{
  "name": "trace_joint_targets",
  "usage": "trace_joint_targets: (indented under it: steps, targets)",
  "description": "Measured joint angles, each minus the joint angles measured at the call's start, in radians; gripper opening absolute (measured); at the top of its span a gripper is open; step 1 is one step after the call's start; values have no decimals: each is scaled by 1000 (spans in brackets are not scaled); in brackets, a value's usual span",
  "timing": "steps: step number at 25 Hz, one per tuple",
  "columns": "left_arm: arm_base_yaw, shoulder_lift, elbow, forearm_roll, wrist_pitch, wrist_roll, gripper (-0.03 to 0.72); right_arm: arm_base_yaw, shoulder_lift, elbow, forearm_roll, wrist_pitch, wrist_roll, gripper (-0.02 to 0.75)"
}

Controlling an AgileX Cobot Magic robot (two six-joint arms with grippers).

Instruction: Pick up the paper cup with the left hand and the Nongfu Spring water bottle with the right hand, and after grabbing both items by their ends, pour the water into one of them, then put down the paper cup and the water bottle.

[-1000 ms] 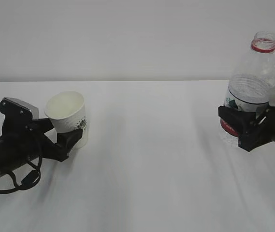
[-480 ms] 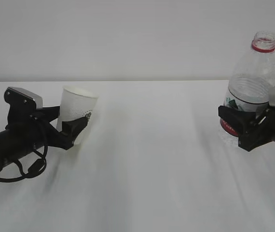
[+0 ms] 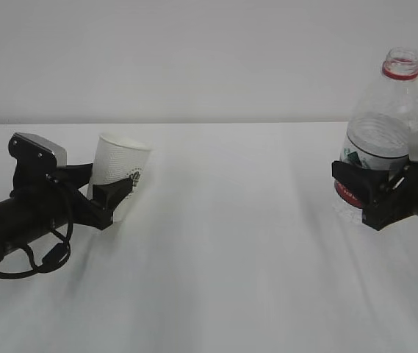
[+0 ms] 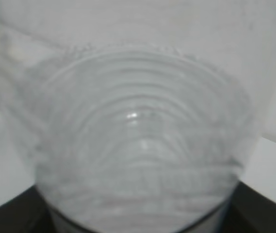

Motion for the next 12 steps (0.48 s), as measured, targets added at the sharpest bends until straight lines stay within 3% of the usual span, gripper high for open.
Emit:
trace_joint_targets:
  steps: [12]
  targets:
    - [0, -3, 0, 124, 0, -5, 517, 0, 0, 0, 0, 0, 0, 484]
